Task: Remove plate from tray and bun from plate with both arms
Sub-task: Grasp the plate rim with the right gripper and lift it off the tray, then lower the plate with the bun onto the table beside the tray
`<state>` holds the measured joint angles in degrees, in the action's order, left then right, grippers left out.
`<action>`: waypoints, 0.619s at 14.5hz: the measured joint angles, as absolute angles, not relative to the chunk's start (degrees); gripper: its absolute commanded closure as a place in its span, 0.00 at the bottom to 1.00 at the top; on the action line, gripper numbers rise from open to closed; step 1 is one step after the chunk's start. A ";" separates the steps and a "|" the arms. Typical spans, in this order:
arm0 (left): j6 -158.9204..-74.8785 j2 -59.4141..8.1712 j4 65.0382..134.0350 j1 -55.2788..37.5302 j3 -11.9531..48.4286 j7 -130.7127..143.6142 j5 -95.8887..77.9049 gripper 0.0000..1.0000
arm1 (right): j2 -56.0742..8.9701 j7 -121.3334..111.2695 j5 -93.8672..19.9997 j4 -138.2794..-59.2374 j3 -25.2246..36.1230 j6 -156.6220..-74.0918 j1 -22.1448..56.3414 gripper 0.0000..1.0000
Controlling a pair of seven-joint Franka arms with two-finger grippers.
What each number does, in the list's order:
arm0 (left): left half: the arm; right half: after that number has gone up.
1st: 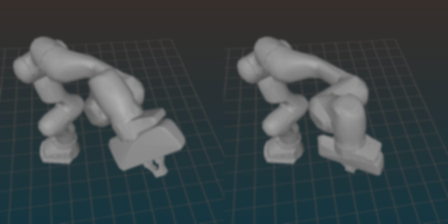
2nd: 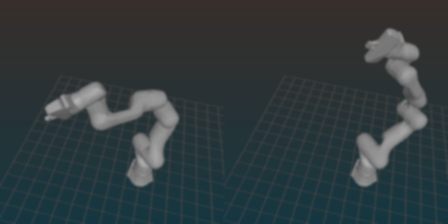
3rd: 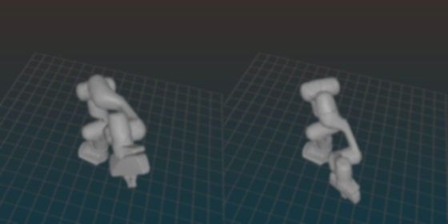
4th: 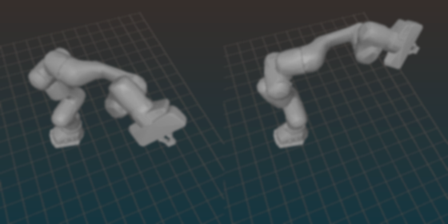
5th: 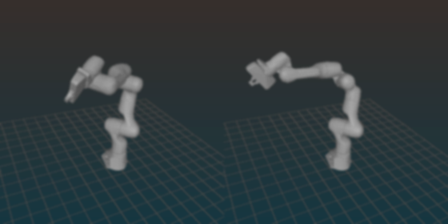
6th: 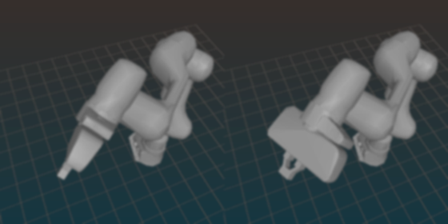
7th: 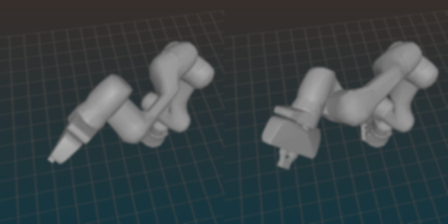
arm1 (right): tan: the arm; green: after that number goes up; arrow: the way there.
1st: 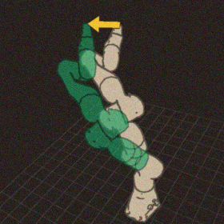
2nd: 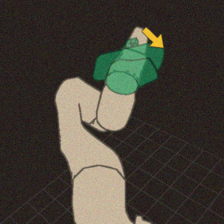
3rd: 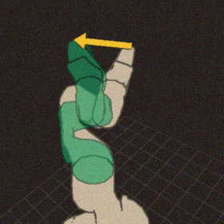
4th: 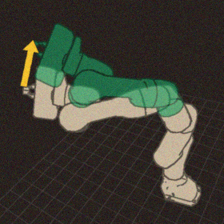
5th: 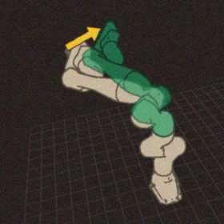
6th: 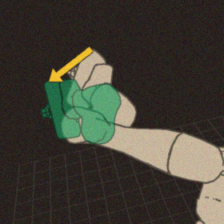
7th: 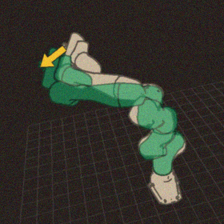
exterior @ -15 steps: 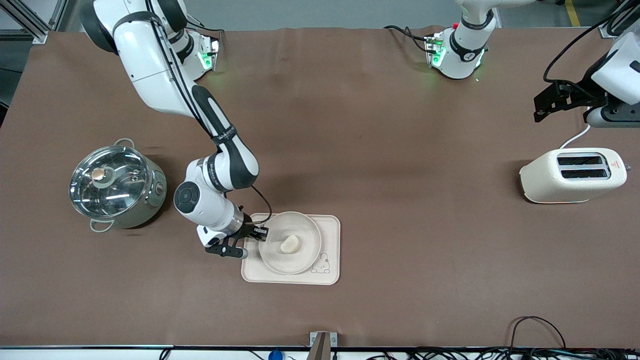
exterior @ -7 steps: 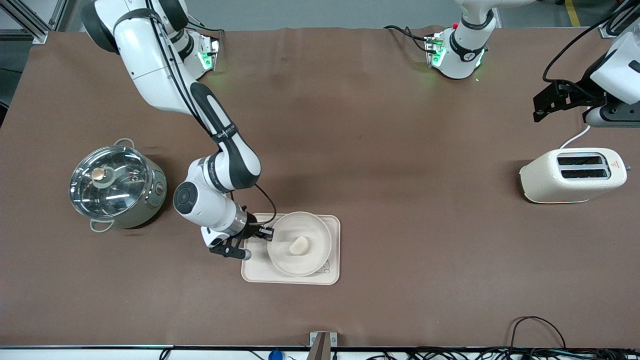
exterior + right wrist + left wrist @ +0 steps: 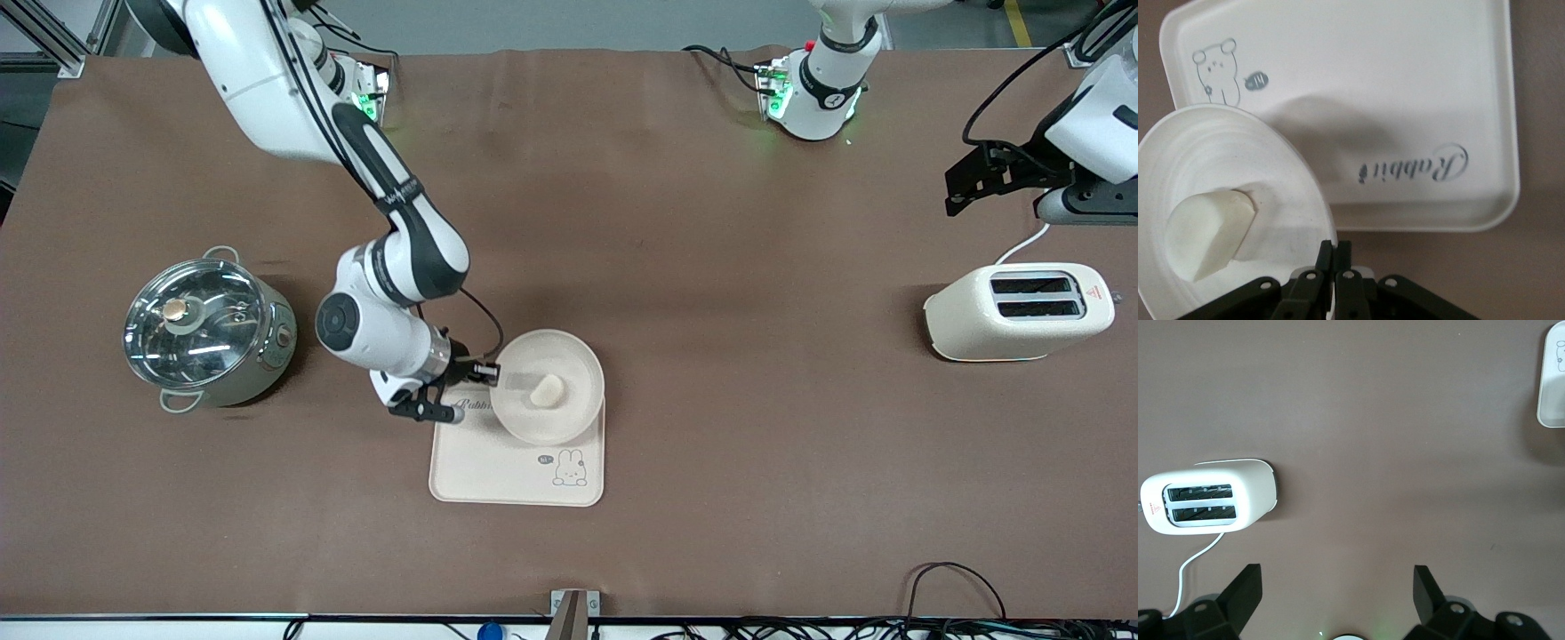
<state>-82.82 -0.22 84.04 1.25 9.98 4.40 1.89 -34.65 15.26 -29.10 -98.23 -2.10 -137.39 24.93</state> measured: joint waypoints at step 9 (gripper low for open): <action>-82.84 -0.20 83.27 0.93 10.27 4.40 1.88 0.00 | -23.08 8.40 -29.11 -124.25 -2.44 -150.76 26.52 1.00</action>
<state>-82.84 -0.20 83.27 0.93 10.27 4.40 1.88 -23.08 8.40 -29.11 -124.25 -2.44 -150.76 26.52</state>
